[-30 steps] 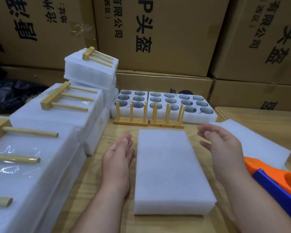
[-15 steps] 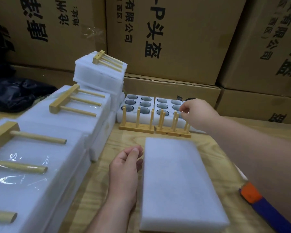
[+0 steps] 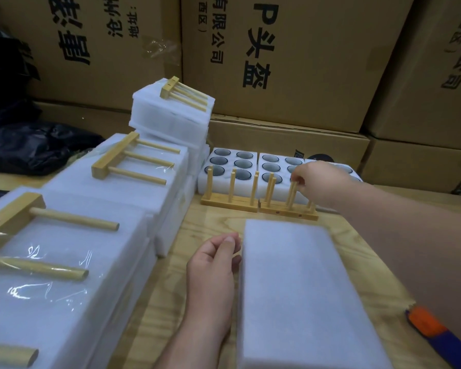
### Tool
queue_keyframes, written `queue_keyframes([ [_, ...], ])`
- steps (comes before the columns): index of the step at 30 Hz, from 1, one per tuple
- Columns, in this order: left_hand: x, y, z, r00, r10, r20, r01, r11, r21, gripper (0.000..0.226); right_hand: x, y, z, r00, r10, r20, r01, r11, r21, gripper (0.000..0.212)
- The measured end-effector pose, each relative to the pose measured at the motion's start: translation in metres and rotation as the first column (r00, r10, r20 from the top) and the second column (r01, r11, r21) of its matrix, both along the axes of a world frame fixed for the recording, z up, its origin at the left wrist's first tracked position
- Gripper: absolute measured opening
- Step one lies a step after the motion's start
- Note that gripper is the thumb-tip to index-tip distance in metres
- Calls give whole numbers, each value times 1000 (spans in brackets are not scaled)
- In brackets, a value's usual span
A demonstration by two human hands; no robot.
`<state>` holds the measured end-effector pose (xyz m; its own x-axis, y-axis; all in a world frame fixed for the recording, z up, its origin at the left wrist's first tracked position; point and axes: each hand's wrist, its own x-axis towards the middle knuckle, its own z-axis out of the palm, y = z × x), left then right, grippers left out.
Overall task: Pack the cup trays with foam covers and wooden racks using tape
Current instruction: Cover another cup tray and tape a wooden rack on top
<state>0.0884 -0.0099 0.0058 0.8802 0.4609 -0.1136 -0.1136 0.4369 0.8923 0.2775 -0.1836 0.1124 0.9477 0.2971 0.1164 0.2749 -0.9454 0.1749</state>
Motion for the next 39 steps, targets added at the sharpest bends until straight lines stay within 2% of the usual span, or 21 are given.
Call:
queue_keyframes([
  [7,-1,0,0,1000,-6,2,6,1000,3,28,-10,-7,12,996,59,70,-42,976,-216,29],
  [9,-1,0,1,1000,-6,6,6,1000,1,28,-15,-12,20,990,82,111,-57,975,-214,29],
  [15,-4,0,4,1000,-13,1,13,1000,-21,28,-37,-35,56,975,62,214,-74,996,49,19],
  [19,-5,-1,6,1000,-20,-3,20,999,-33,26,-67,-48,75,977,56,203,-121,939,323,17],
  [23,-7,-1,8,1000,-27,-1,27,999,-24,28,-101,-56,76,988,25,155,-112,807,580,17],
  [28,-10,-3,11,999,-51,-7,51,999,0,28,-145,-63,48,993,-32,117,-87,478,874,13],
  [30,-10,-3,11,997,-71,-7,71,997,11,27,-160,-64,32,992,-50,117,-91,359,929,15],
  [32,-11,-3,10,997,-79,-6,79,997,14,27,-170,-64,16,993,-51,103,-84,280,956,18],
  [39,-10,-4,10,996,-89,6,89,996,8,30,-178,-61,-30,995,-90,32,-22,113,993,18],
])
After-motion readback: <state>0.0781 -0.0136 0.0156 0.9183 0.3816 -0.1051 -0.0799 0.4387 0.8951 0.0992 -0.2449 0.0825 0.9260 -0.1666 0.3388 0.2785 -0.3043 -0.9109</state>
